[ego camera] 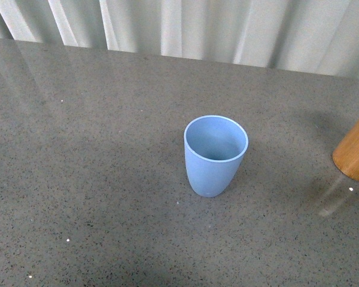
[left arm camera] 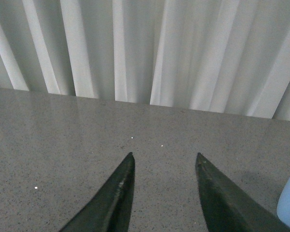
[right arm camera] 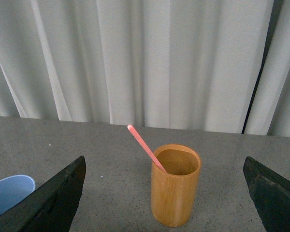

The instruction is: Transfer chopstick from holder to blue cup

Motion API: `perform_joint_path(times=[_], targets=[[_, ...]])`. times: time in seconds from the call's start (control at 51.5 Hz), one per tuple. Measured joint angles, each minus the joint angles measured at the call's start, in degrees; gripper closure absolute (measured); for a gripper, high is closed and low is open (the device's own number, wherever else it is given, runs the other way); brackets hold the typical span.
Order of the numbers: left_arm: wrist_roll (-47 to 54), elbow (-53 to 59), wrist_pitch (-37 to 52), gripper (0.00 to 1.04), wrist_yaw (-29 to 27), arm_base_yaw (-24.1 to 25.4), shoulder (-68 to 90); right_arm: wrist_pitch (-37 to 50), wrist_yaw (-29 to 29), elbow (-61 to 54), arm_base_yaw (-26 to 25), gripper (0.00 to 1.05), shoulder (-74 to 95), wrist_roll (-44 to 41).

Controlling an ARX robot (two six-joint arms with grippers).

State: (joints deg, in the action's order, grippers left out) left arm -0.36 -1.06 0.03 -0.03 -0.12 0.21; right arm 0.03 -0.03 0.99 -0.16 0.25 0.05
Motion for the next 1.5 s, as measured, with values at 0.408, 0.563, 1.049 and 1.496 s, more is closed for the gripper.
perform_joint_path(times=[0.408, 0.563, 1.049, 1.496], targets=[[0.11, 0.00, 0.00, 0.08, 0.02, 0.00, 0.00, -1.31, -2.47, 3.89, -4.68, 0.10, 19.56, -2.89], [0.13, 0.00, 0.00, 0.07, 0.02, 0.00, -0.02, 17.31, -7.43, 4.68, -8.09, 0.10, 40.35, -12.81], [0.13, 0.00, 0.00, 0.07, 0.02, 0.00, -0.02, 43.93, -12.11, 13.00, -9.29, 0.10, 75.56, -23.37], [0.13, 0.00, 0.00, 0.07, 0.02, 0.00, -0.02, 51.63, -12.50, 18.05, -6.01, 0.10, 88.19, -26.58]])
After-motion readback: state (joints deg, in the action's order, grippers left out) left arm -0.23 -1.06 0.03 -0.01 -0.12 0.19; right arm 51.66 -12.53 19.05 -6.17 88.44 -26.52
